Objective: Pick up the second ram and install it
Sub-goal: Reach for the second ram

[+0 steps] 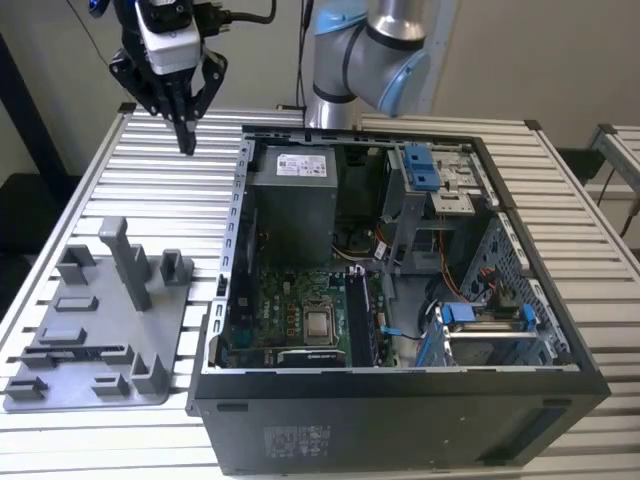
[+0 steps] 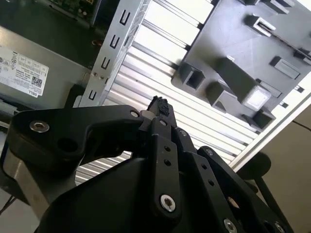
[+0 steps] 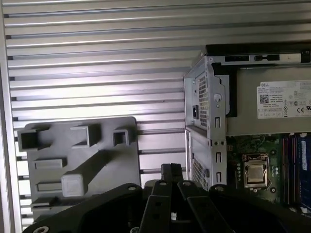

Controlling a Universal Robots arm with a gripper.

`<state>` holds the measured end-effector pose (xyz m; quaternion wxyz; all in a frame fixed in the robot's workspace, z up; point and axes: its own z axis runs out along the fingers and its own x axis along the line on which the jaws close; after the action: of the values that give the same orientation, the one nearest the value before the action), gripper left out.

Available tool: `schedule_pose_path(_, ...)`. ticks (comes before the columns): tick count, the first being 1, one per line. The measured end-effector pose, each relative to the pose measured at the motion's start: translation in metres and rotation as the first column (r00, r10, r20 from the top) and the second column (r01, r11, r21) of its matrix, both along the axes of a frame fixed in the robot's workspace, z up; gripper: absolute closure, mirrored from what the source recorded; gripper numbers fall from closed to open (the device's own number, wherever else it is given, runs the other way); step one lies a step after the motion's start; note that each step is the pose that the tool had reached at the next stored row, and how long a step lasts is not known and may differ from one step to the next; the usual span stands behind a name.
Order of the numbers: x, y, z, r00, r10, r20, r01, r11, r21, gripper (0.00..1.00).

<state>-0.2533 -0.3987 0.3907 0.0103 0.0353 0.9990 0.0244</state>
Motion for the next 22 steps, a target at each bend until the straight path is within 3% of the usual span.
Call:
schedule_pose_path(4,-0.011,0.0,-0.0001,1.0,0.008,-0.0001,-0.008,1.0,0.005,0.89)
schedule_pose_path(11,-0.0203,0.0,-0.0008,0.9988,0.049,0.0006,-0.049,0.9985,0.0251,0.89)
schedule_pose_path(14,-0.0246,0.0,-0.0008,0.9983,0.058,-0.0013,-0.058,0.9979,0.029,0.89)
schedule_pose_path(18,-0.0285,0.0,-0.0009,0.9972,0.074,-0.0086,-0.074,0.9968,0.0318,0.89)
schedule_pose_path(22,-0.0413,0.0,-0.0011,0.9968,0.079,-0.0086,-0.079,0.9964,0.032,0.89)
